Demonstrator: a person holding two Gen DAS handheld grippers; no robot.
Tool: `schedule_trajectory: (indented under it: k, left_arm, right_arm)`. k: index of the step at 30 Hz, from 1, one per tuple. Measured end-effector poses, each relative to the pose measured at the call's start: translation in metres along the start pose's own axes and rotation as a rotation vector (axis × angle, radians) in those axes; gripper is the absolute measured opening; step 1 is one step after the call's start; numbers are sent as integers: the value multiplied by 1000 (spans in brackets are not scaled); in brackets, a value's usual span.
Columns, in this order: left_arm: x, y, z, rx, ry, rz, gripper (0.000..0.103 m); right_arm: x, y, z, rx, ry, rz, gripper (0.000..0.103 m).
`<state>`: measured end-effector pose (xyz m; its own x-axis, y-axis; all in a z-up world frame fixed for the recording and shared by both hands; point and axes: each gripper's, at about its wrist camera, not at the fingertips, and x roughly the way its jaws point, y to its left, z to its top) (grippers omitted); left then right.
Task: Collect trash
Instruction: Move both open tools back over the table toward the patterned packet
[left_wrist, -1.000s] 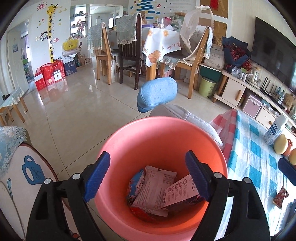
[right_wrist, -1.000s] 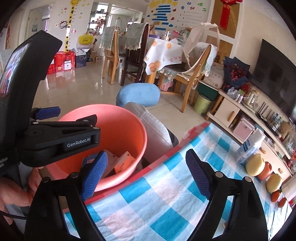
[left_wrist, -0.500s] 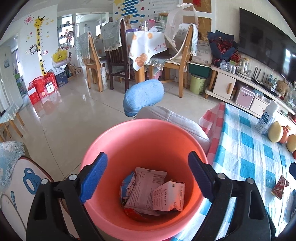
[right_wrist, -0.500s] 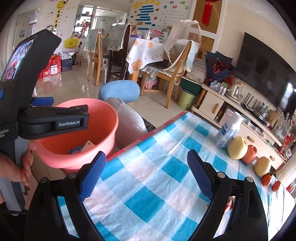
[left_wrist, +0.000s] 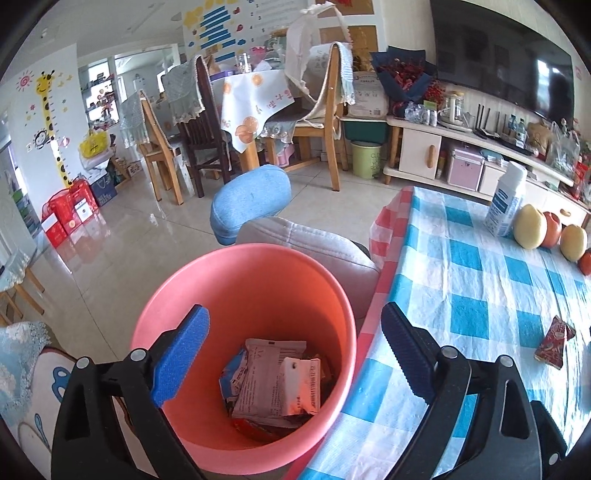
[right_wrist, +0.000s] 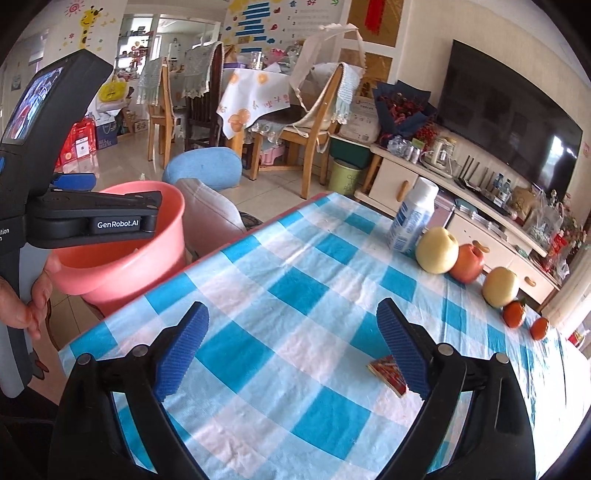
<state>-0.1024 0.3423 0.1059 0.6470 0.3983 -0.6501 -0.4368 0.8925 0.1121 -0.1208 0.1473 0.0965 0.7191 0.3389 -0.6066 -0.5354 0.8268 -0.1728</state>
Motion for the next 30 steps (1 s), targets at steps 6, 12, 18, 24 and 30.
schedule_trajectory:
  k: [6,12,18,24,30]
  left_arm:
    - [-5,-19,-3,58,-2,-10,93]
    - [-8,-40,-5,123,-2,-12,94]
    - [-12,-63,-8,192,-9,-16,94]
    - [-15,-84,-12,248,-24,-29,94]
    - [-20,-102,-17,293,-40,-57,94]
  right_arm:
    - [-8,-17,-14,20,14,-9,95]
    - [-16,-34,-27,43,24,-28,95]
    - [-23,-54,-41,76,27,-46,95]
    - [-31,-73,-56,110,26,-56,95]
    - [-37,-89,-65,126,16,-60,95]
